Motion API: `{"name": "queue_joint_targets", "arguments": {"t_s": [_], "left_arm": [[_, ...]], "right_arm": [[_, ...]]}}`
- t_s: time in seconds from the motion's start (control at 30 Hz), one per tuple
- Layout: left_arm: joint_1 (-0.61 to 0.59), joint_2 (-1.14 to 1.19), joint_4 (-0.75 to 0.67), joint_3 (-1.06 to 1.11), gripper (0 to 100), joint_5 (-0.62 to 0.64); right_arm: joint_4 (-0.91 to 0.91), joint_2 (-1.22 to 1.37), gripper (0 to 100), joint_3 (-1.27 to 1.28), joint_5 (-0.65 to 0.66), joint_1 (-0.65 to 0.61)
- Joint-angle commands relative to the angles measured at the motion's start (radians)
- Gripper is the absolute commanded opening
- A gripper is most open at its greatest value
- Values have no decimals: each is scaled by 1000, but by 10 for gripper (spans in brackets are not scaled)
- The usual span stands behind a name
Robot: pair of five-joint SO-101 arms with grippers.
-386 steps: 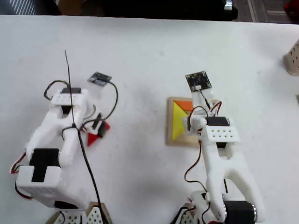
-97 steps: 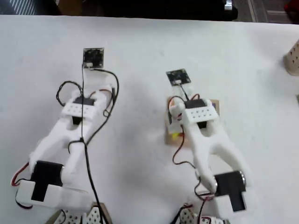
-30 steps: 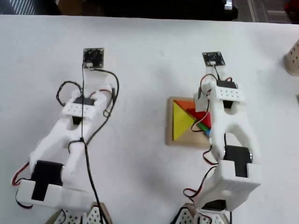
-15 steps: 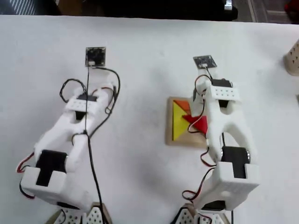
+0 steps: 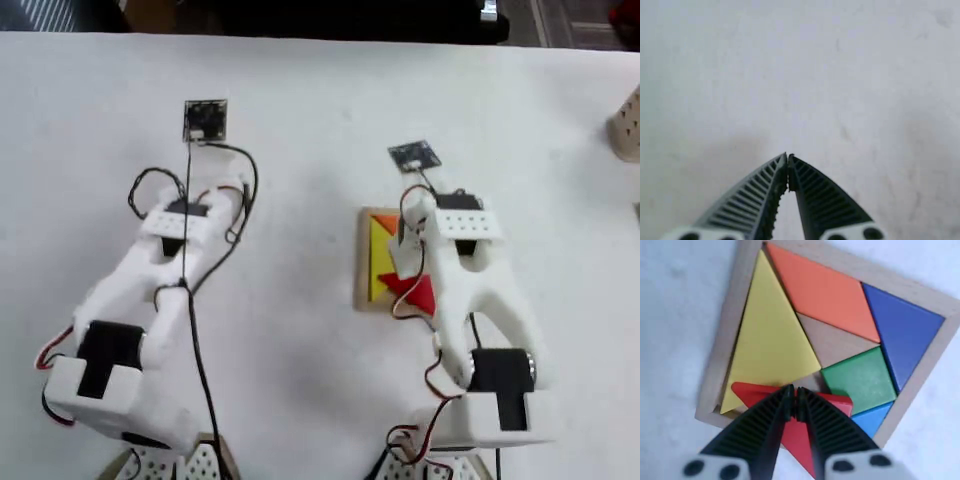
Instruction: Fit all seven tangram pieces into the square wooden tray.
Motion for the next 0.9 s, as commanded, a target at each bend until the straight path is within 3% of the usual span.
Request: {"name": "queue_joint_targets", "arguments": {"t_s": [0.0, 0.3, 0.63, 0.87], "left_arm": [[-8, -8, -18, -54, 23, -11], [-8, -8, -18, -54, 23, -11], [-8, -8, -18, -52, 23, -11], [-8, -8, -18, -52, 23, -11]], "right_arm": [[-39, -82, 18, 55, 17, -15], [18, -191, 18, 95, 44, -5], [352, -503, 18, 204, 153, -64], [271, -552, 18, 374, 255, 21]]}}
